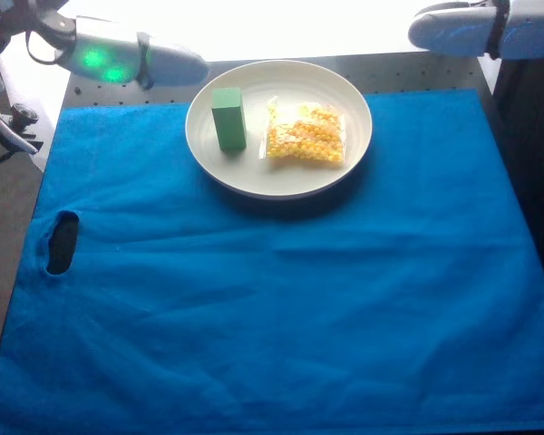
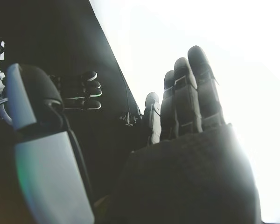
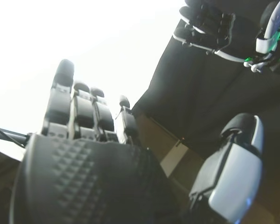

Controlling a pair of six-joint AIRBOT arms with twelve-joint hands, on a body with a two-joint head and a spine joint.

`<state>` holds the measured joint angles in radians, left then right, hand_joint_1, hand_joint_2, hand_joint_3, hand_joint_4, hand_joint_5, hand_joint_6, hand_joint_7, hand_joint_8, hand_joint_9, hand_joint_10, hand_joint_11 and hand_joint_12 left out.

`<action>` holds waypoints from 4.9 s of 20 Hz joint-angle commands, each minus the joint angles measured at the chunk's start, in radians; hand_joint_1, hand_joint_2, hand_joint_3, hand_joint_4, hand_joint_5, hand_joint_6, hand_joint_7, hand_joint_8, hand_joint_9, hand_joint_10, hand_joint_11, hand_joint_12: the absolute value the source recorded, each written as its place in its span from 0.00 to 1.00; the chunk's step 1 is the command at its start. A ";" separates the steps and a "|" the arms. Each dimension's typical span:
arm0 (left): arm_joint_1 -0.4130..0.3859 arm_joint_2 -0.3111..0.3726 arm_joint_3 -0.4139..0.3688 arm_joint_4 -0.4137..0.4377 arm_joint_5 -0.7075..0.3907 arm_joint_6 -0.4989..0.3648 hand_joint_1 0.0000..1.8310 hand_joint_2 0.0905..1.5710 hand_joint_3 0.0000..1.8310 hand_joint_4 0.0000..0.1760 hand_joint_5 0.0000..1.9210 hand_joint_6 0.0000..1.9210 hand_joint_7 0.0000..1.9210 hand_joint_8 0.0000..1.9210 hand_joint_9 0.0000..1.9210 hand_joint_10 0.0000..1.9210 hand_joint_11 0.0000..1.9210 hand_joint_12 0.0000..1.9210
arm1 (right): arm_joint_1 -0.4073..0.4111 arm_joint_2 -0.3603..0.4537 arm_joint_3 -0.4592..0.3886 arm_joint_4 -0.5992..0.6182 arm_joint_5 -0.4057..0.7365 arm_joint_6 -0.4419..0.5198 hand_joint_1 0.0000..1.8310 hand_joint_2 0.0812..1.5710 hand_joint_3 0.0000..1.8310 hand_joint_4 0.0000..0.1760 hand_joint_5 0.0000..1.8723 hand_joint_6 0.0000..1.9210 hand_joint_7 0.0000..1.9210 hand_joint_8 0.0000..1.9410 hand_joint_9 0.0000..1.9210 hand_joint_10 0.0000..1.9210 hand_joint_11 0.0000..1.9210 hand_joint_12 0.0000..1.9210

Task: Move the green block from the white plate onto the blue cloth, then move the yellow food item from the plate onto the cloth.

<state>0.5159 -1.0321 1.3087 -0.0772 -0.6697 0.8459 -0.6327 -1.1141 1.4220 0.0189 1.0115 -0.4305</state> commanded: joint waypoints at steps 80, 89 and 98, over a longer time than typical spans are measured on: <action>-0.147 -0.306 0.292 0.494 0.438 -0.171 0.71 0.65 0.00 0.00 0.56 0.30 0.62 0.43 0.66 0.33 0.49 0.73 | 0.015 -0.040 -0.007 -0.007 0.136 0.005 0.29 0.51 0.00 0.69 0.13 0.00 0.14 0.00 0.13 0.00 0.00 0.45; -0.186 -0.080 0.055 0.600 0.337 -0.172 0.68 0.70 0.00 0.00 0.48 0.48 0.52 0.59 0.57 0.38 0.48 0.58 | 0.015 -0.040 -0.007 -0.007 0.136 0.005 0.27 0.52 0.00 0.65 0.14 0.00 0.14 0.00 0.14 0.00 0.00 0.45; -0.139 0.051 -0.145 0.766 0.239 -0.172 0.68 0.74 0.00 0.00 0.40 0.57 0.49 0.66 0.56 0.39 0.45 0.69 | 0.015 -0.039 -0.006 -0.007 0.136 0.005 0.29 0.52 0.00 0.62 0.15 0.00 0.15 0.00 0.13 0.00 0.00 0.40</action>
<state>0.3927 -0.9794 1.1526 0.7124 -0.3386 0.6724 -0.6327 -1.1522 1.4166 -0.0120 1.0325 -0.4305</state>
